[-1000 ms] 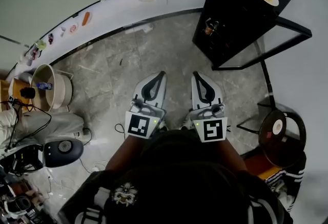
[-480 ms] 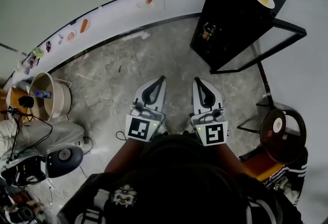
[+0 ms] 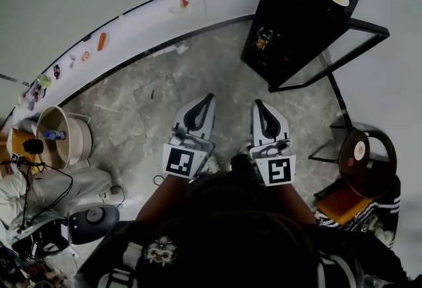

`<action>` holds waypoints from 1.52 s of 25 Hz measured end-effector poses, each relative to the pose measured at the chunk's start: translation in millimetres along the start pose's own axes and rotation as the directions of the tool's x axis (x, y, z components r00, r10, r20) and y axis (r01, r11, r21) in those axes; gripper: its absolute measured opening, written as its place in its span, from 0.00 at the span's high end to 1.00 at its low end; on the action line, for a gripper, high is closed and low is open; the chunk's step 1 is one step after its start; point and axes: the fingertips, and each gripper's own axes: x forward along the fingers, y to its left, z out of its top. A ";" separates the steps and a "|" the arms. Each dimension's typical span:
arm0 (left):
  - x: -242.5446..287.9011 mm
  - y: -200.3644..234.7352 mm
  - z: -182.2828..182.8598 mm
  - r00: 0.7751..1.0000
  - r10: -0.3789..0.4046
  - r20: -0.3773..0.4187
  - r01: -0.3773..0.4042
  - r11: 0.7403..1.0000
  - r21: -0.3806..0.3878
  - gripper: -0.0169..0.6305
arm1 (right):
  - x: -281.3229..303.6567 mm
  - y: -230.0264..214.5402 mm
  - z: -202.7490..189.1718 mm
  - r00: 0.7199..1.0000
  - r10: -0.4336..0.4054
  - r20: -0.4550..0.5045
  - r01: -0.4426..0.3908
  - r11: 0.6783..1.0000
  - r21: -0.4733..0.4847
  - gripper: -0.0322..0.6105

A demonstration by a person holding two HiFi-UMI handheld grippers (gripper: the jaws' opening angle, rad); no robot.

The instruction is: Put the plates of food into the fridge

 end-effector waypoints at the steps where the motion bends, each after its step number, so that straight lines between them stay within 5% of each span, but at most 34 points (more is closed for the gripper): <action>1: 3.6 0.4 -3.3 1.000 -0.002 -0.011 0.002 1.000 -0.004 0.94 | 2.6 -3.6 -0.7 1.000 -0.005 0.000 0.005 1.000 0.003 0.91; 7: 46.0 13.2 -17.8 0.999 0.010 -0.039 -0.012 0.999 -0.044 0.94 | 30.3 -40.4 -15.7 1.000 -0.019 -0.001 0.019 1.000 0.017 0.91; 11: 84.3 25.2 -24.6 0.998 0.034 -0.057 -0.033 0.999 0.014 0.94 | 57.0 -67.2 -23.2 1.000 -0.018 0.013 0.018 1.000 0.010 0.91; 22: 221.0 -11.6 -22.5 0.996 -0.083 -0.039 0.086 0.993 0.081 0.94 | 113.6 -179.9 -17.7 0.997 -0.053 0.062 0.053 0.999 0.000 0.91; 32: 300.6 -17.6 -31.6 0.990 -0.130 -0.053 0.133 0.989 0.062 0.94 | 147.0 -237.0 -28.7 0.996 -0.082 0.029 0.082 0.997 0.005 0.91; 38: 345.5 1.2 -54.1 0.975 -0.208 -0.076 0.206 0.978 -0.039 0.94 | 170.9 -280.8 -57.8 0.988 -0.150 -0.025 0.151 0.988 0.043 0.91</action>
